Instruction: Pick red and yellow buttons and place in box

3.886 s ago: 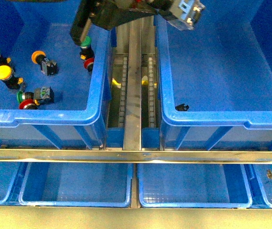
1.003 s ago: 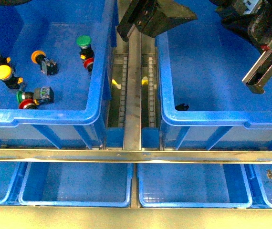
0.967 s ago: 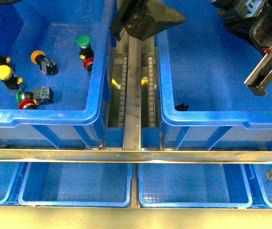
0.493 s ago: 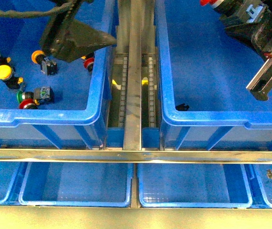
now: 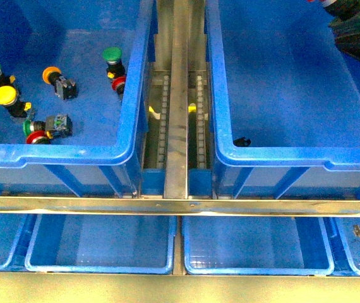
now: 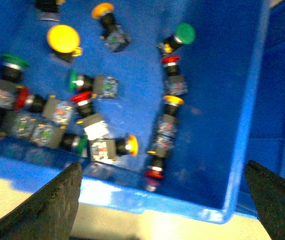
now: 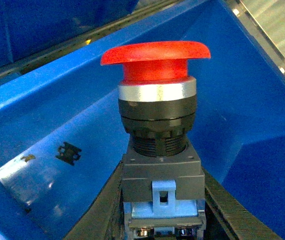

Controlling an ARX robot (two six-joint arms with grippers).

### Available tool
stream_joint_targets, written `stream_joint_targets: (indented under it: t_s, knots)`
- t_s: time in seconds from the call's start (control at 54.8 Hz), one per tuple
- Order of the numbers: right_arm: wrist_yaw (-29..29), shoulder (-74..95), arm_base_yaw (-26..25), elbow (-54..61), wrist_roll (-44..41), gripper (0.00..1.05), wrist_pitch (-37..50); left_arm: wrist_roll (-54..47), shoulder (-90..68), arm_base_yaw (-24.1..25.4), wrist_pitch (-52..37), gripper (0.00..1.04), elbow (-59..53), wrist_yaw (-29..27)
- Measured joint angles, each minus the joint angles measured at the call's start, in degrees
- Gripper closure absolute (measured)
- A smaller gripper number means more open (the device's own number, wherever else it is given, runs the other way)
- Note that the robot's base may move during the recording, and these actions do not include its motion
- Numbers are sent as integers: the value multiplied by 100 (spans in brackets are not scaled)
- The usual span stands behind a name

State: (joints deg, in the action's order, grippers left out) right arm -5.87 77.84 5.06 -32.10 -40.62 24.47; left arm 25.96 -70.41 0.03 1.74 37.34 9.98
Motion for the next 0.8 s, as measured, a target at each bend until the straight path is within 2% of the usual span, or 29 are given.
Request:
stream_joint_targets:
  t_s: [0.201, 0.255, 0.274, 0.347, 0.401, 0.474, 0.675, 0.712, 0.803]
  knots:
    - [7, -946, -70, 317, 501, 77, -649, -616, 433, 605, -46, 8, -431, -7]
    - [33, -1305, -68, 415, 649, 77, -852, -841, 470, 678, -433, 11, -623, -92]
    - [48, -1443, -59, 450, 715, 77, -970, -1069, 487, 688, -1158, 15, -817, -219]
    - [103, -1873, -28, 568, 861, 77, -1261, -1637, 535, 686, -2859, 25, -1491, -365]
    - [223, -2197, 11, 658, 1019, 77, -1482, -1974, 636, 643, -3899, 34, -1976, -391]
    - [337, -2500, 59, 754, 1154, 77, -1735, -2201, 835, 570, -4631, 45, -2312, -411]
    - [684, -3040, 212, 907, 1674, 77, -2151, -2472, 1480, 442, -4739, 77, -2732, -579]
    - [723, -3060, 262, 909, 1727, 77, -2155, -2485, 1598, 297, -4666, 84, -2830, -855]
    - [745, -3060, 413, 909, 1790, 77, -2146, -2494, 1871, 98, -4535, 98, -3005, -1001]
